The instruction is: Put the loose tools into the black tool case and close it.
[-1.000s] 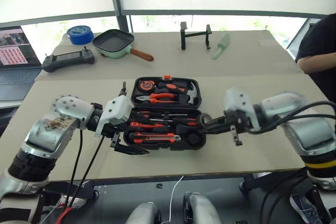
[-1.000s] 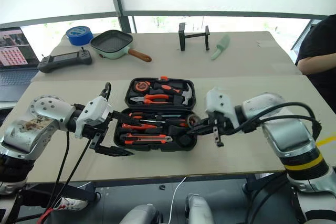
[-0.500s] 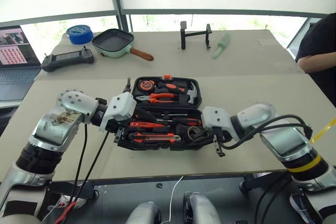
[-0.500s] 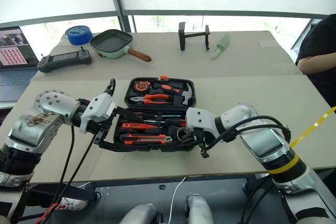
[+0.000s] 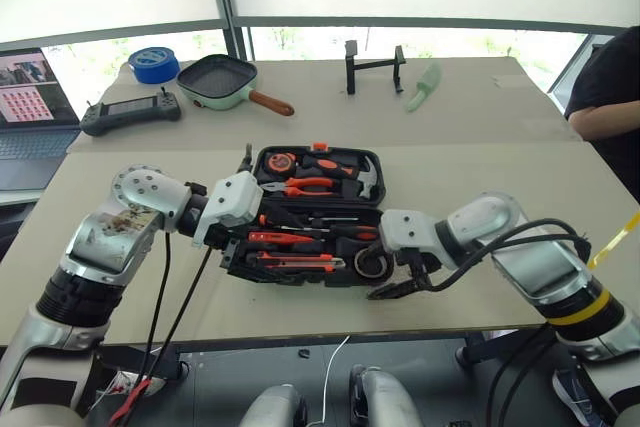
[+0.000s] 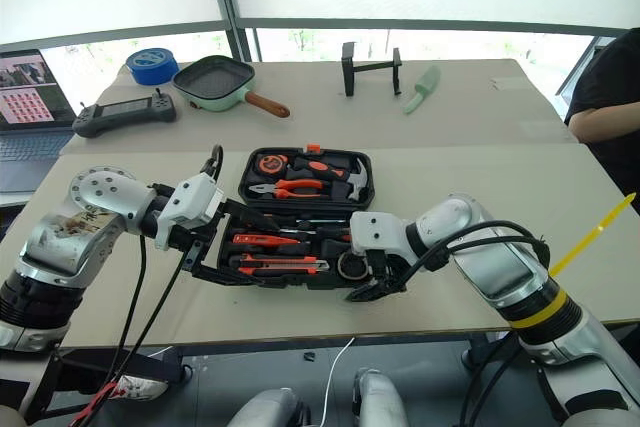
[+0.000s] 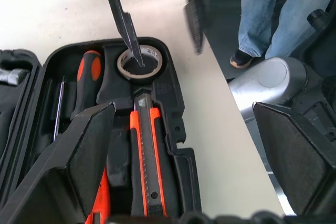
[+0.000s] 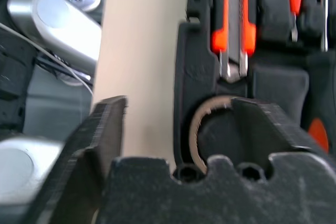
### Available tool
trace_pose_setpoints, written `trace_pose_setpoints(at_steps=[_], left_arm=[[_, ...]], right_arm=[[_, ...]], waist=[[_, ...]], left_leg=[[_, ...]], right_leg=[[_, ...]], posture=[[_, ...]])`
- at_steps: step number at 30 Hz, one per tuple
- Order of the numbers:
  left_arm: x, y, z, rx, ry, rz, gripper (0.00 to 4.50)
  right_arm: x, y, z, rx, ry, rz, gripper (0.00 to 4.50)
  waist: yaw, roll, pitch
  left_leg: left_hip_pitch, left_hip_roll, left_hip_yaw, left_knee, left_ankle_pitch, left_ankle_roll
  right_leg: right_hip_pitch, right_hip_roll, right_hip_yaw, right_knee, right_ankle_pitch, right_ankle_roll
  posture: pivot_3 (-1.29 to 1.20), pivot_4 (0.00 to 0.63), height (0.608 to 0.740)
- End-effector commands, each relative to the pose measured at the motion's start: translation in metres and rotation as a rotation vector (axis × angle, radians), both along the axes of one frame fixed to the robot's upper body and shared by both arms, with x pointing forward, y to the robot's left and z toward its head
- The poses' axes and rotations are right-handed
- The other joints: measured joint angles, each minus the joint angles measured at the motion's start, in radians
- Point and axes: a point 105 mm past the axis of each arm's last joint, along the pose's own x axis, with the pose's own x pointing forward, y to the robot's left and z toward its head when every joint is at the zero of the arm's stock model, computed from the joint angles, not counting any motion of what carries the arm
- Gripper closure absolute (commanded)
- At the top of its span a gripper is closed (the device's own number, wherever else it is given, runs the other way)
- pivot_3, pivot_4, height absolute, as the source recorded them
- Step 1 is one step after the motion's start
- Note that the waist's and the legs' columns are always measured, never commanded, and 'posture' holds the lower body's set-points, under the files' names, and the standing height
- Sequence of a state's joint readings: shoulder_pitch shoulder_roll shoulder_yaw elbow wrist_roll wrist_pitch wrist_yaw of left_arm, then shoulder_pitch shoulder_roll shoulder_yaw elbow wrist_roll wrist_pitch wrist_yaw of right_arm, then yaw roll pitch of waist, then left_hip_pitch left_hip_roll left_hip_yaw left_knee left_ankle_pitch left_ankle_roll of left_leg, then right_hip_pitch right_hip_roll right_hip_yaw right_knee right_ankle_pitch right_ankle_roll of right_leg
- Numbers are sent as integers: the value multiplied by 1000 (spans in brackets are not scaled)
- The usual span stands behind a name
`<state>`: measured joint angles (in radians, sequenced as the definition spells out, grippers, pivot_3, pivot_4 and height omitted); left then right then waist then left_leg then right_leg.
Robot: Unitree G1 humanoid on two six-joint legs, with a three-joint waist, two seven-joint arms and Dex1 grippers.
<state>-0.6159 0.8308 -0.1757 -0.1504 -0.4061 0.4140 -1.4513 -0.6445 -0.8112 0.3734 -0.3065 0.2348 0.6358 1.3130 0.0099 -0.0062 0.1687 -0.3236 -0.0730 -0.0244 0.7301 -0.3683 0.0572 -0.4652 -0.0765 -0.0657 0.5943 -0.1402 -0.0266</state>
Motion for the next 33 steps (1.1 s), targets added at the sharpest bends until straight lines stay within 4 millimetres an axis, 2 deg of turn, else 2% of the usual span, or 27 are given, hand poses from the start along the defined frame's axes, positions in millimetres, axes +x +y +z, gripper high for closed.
trace_pose_setpoints(at_steps=[1, 3, 5, 6, 7, 11, 13, 15, 16, 17, 19, 21, 26, 29, 33], left_arm=[[28, 33, 1, -24, -62, 260, 0], [37, 57, -7, -15, -59, 388, 0], [42, 86, -23, 27, -45, 511, 533], [44, 94, -28, 39, -39, 549, 733], [47, 101, -35, 55, -43, 590, 1144], [59, 110, -49, 92, -56, 647, 2368], [65, 106, -54, 96, -48, 661, 3182], [72, 100, -59, 98, -51, 659, 3767], [74, 99, -60, 100, -53, 658, 4261], [76, 96, -61, 104, -57, 651, 4473], [77, 87, -65, 108, -60, 615, 4473], [76, 77, -63, 92, -61, 566, 4473], [50, 42, -50, -30, -29, 345, 4473], [38, 34, -54, -4, -32, 274, 4473], [26, 29, -63, 48, -39, 201, 4473]], right_arm=[[20, -25, 45, 170, -38, -218, 101], [28, -46, 48, 211, -28, -336, 610], [38, -74, 38, 214, -29, -472, 1138], [40, -82, 33, 211, -29, -516, 1421], [44, -91, 26, 208, -25, -560, 1817], [52, -100, 4, 175, -28, -601, 3117], [57, -100, -8, 144, -45, -600, 3860], [65, -98, -17, 126, -67, -596, 4470], [68, -97, -19, 122, -73, -593, 4500], [71, -96, -22, 113, -82, -587, 4500], [72, -88, -25, 97, -98, -537, 4500], [72, -76, -20, 123, -116, -489, 4500], [54, -58, -13, 160, -99, -332, 4500], [33, -54, -9, 163, -53, -204, 4500], [15, -62, -14, 104, -11, -128, 4500]], waist=[[0, 0, 0], [1, 0, 0], [1, 0, 0], [0, -1, 0], [1, -1, 0], [2, -1, 0], [2, -1, 0], [1, -1, 0], [0, -1, 0], [0, -1, 0], [-4, -1, 0], [-7, -1, 0], [-4, -1, 0], [0, -1, 0], [0, -1, 0]], left_leg=[[0, 0, 0, 0, 0, 0], [0, 0, 0, 0, 0, 0], [0, 0, 0, -1, 0, 0], [0, 0, 0, -2, 0, 0], [0, 0, 0, -2, 0, 0], [-1, -1, 1, -1, 0, 0], [0, -1, 1, -1, 0, 0], [1, -1, 1, -1, 0, 0], [1, -1, 1, -1, 0, 0], [1, -1, 1, -1, 0, 0], [0, -1, 2, -1, 0, 0], [-1, -1, 2, -1, 0, 0], [-6, -1, 1, 1, 0, 0], [-11, -1, 0, 4, 0, 0], [-11, -1, 0, 4, 0, 0]], right_leg=[[0, 0, 0, 0, 0, 0], [0, 0, 0, 0, 0, 0], [-1, 0, 0, 0, 0, 0], [-1, 1, 0, 0, 0, 0], [-1, 1, 0, 0, 0, 0], [-1, 0, 0, 0, 0, 0], [-1, 0, 0, 1, 0, 0], [0, 0, 0, 1, 0, 0], [0, 0, 0, 1, 0, 0], [0, 0, 0, 1, 0, 0], [-1, 0, 0, 1, 0, 0], [-2, 0, 0, 1, 0, 0], [-6, 0, -1, 1, 0, 0], [-9, 0, -3, 1, 1, 1], [-9, 0, -4, 1, 1, 1]], posture=[[0, 150, 740], [0, 150, 740], [0, 150, 740], [0, 150, 740], [0, 150, 740], [0, 150, 740], [0, 150, 740], [0, 150, 740], [0, 150, 740], [0, 150, 740], [0, 150, 740], [0, 150, 740], [0, 150, 740], [0, 150, 740], [0, 150, 740]])
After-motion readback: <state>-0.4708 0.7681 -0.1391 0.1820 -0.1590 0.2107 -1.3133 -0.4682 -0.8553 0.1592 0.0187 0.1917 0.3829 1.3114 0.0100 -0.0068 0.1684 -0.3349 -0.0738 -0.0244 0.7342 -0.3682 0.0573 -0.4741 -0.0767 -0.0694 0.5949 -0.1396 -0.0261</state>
